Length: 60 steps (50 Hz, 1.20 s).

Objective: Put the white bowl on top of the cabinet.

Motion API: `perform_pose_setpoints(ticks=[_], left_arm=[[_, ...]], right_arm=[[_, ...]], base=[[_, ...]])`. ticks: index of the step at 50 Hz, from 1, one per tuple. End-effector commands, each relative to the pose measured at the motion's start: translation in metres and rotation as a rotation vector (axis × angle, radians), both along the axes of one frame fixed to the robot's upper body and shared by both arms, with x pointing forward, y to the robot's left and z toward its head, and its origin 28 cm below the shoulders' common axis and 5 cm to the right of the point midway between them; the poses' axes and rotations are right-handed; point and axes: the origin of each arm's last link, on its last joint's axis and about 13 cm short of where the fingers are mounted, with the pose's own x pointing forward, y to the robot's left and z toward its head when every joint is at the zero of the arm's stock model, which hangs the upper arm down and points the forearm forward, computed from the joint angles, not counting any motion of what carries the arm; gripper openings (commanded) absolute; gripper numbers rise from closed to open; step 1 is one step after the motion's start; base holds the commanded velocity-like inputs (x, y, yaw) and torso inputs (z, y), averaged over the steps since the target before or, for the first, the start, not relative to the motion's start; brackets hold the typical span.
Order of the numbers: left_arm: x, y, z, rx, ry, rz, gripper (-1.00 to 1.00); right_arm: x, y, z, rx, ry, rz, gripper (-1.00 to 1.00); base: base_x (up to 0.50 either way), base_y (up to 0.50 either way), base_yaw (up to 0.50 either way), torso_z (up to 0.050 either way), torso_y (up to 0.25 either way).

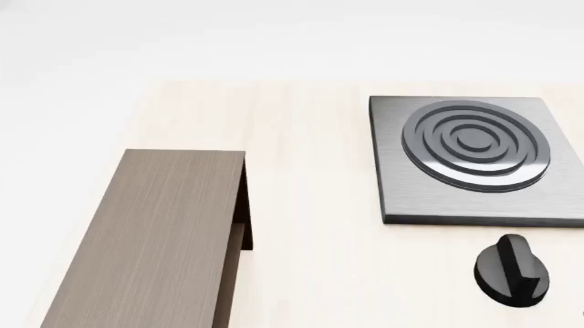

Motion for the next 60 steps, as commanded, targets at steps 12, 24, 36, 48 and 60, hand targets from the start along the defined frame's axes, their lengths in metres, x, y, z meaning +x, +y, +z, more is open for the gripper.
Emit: perform_pose_setpoints(ticks=[12, 24, 36, 48, 60], left_arm=[[0.002, -0.001, -0.001, 0.001, 0.004, -0.005, 1.0], [0.002, -0.001, -0.001, 0.0, 0.003, -0.006, 1.0], [0.002, 0.0, -0.001, -0.001, 0.004, -0.007, 1.0], [0.003, -0.001, -0.001, 0.0, 0.006, -0.009, 1.0], [0.003, -0.001, -0.002, -0.003, 0.006, -0.01, 1.0]], right_arm=[[-0.024, -0.065, -0.005, 0.134, -0.003, -0.419, 1.0], [-0.039, -0.083, -0.01, 0.215, -0.027, -0.552, 1.0], [-0.057, -0.098, -0.014, 0.293, -0.049, -0.704, 1.0], [-0.088, -0.112, -0.021, 0.408, -0.105, -0.983, 1.0], [-0.09, -0.109, -0.019, 0.429, -0.096, -1.009, 1.0]], base=[[0.0, 0.0, 0.0, 0.0, 0.0], [0.0, 0.0, 0.0, 0.0, 0.0], [0.0, 0.0, 0.0, 0.0, 0.0], [0.0, 0.0, 0.0, 0.0, 0.0], [0.0, 0.0, 0.0, 0.0, 0.0]])
